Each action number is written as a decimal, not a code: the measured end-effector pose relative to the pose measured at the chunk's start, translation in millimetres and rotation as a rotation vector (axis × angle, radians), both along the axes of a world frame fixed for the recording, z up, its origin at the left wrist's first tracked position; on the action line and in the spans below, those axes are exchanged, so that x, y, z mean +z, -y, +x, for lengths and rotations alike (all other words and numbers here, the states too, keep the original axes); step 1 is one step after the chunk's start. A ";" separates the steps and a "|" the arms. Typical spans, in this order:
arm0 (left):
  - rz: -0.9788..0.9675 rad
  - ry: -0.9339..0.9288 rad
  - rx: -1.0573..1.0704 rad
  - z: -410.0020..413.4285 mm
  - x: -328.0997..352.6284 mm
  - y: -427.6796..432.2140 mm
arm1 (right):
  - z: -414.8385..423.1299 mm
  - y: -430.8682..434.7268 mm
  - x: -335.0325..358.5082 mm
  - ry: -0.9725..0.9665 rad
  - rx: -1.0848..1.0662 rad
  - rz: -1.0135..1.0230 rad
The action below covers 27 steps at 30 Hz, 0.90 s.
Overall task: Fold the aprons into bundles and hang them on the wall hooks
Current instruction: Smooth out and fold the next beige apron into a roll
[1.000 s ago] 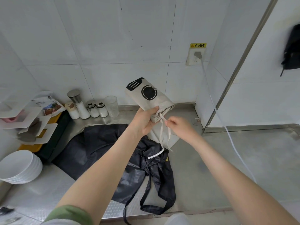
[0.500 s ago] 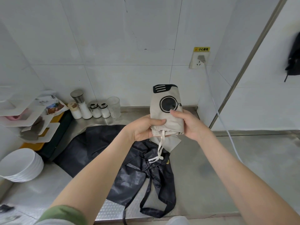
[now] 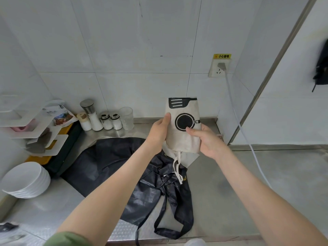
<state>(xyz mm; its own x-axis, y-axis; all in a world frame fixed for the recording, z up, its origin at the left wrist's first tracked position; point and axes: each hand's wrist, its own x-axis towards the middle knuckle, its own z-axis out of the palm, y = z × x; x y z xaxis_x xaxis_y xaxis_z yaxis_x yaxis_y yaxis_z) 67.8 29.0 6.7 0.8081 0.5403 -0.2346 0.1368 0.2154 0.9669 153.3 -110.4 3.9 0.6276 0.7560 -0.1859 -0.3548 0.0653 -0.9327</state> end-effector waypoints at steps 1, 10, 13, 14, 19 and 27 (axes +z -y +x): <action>0.069 -0.014 0.038 1.3 -2.2 1.1 | -0.3 -3.4 -1.3 0.003 -0.049 -0.032; 0.019 -0.076 0.018 1.4 7.7 15.1 | -11.8 -24.6 -3.3 0.106 -0.344 -0.196; -0.032 -0.077 0.042 -1.7 10.3 12.2 | -8.8 -21.8 -8.9 0.203 -0.349 -0.181; -0.055 -0.083 0.063 -2.5 11.6 10.2 | -7.0 -19.0 -9.3 0.211 -0.295 -0.149; -0.156 -0.108 0.113 -3.7 16.0 1.5 | -0.2 -2.8 -3.1 0.363 0.100 0.021; -0.228 -0.125 0.051 -1.7 14.0 -13.6 | 3.6 -0.6 15.2 0.571 0.257 -0.216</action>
